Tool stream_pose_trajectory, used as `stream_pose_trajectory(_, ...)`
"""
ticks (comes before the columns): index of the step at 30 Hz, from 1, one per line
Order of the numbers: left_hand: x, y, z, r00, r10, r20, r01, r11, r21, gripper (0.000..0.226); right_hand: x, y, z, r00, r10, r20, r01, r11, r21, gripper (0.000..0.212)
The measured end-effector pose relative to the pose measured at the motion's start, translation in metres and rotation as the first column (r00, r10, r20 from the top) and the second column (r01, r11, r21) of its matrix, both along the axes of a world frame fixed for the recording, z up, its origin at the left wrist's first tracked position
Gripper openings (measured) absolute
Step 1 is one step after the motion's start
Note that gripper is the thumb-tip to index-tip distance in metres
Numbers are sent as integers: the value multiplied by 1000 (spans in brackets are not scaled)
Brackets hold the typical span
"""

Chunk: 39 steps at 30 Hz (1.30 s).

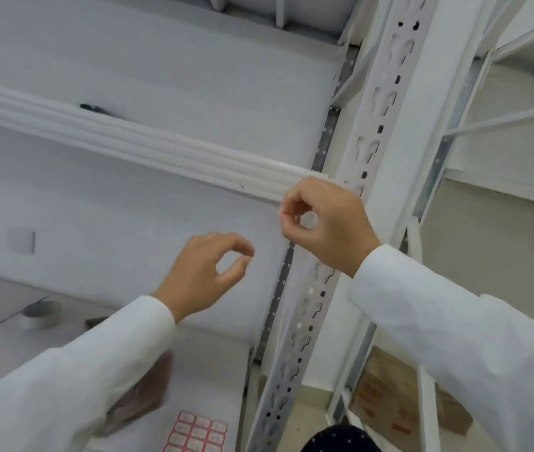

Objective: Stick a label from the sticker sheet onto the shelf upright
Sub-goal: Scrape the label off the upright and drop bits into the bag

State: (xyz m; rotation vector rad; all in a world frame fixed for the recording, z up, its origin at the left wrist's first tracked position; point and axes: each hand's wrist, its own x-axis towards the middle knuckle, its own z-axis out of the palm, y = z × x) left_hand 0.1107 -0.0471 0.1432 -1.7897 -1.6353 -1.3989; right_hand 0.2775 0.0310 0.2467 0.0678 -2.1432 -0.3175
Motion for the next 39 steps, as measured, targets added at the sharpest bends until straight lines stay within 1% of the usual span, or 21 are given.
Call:
stream_pose_trajectory(1, -19, -8, -25, 999, 52, 3, -51, 990, -135, 36, -16, -10, -12, 997, 43, 66, -43, 999, 7, 3)
stream_pose_trajectory(2, -39, -16, -48, 993, 115, 22, -104, 956, -275, 40, -34, -18, -27, 988, 74, 133, -75, 997, 5, 4)
stream_pose_trajectory(4, -82, -31, -85, 952, 279, 126, -178, 839, -514, 33, -73, -29, -64, 959, 118, 258, -109, 993, -46, 7)
stream_pose_trajectory(6, -122, -45, -109, 886, 432, 166, -216, 704, -677, 14, -111, -33, -102, 919, 144, 368, -98, 985, -140, 9)
stream_pose_trajectory(7, -139, -52, -117, 859, 486, 161, -232, 650, -724, 10, -129, -32, -121, 890, 139, 435, -58, 979, -194, 9)
stream_pose_trajectory(8, -154, -57, -123, 831, 532, 166, -247, 618, -746, 11, -147, -29, -140, 855, 123, 503, 4, 970, -244, 9)
stream_pose_trajectory(9, -165, -62, -127, 805, 566, 178, -261, 607, -750, 14, -164, -25, -157, 823, 104, 558, 74, 955, -287, 11)
stream_pose_trajectory(11, -182, -66, -134, 772, 605, 195, -272, 592, -759, 14, -195, -12, -187, 791, 38, 611, 206, 923, -325, 16)
stream_pose_trajectory(13, -193, -67, -143, 754, 635, 170, -272, 536, -799, 12, -220, 2, -213, 750, -88, 655, 330, 909, -256, 25)
stream_pose_trajectory(14, -197, -68, -147, 745, 649, 153, -272, 505, -819, 11, -230, 9, -225, 712, -143, 688, 380, 902, -205, 28)
stream_pose_trajectory(16, -204, -65, -152, 735, 667, 120, -287, 466, -837, 9, -247, 23, -247, 620, -186, 762, 443, 885, -144, 27)
stream_pose_trajectory(18, -206, -59, -154, 743, 662, 104, -292, 459, -839, 9, -260, 34, -264, 537, -184, 823, 487, 865, -125, 25)
stream_pose_trajectory(20, -204, -49, -155, 767, 635, 99, -274, 462, -844, 9, -268, 42, -275, 500, -189, 845, 521, 845, -120, 21)
stream_pose_trajectory(23, -199, -33, -159, 798, 595, 97, -250, 473, -845, 9, -269, 51, -284, 501, -188, 845, 536, 834, -132, 27)
stream_pose_trajectory(26, -193, -18, -160, 818, 569, 89, -239, 476, -847, 12, -263, 63, -292, 551, -96, 829, 526, 811, -255, 7)
stream_pose_trajectory(27, -192, -13, -161, 821, 563, 98, -229, 481, -846, 14, -259, 67, -292, 563, -82, 822, 532, 797, -285, 4)
stream_pose_trajectory(30, -186, -3, -159, 830, 547, 109, -212, 490, -845, 15, -242, 78, -292, 613, -109, 783, 565, 754, -337, 19)
stream_pose_trajectory(33, -181, 4, -159, 842, 531, 96, -202, 475, -857, 9, -222, 88, -303, 624, -108, 774, 590, 714, -376, 18)
stream_pose_trajectory(36, -177, 7, -158, 856, 513, 61, -204, 444, -873, 8, -206, 98, -324, 600, -162, 783, 666, 643, -377, 26)
stream_pose_trajectory(38, -174, 8, -156, 865, 500, 40, -210, 433, -877, 9, -200, 101, -340, 536, -198, 821, 736, 585, -340, 33)
stream_pose_trajectory(39, -173, 9, -156, 870, 493, 26, -217, 429, -877, 10, -196, 102, -349, 492, -177, 853, 769, 547, -330, 34)
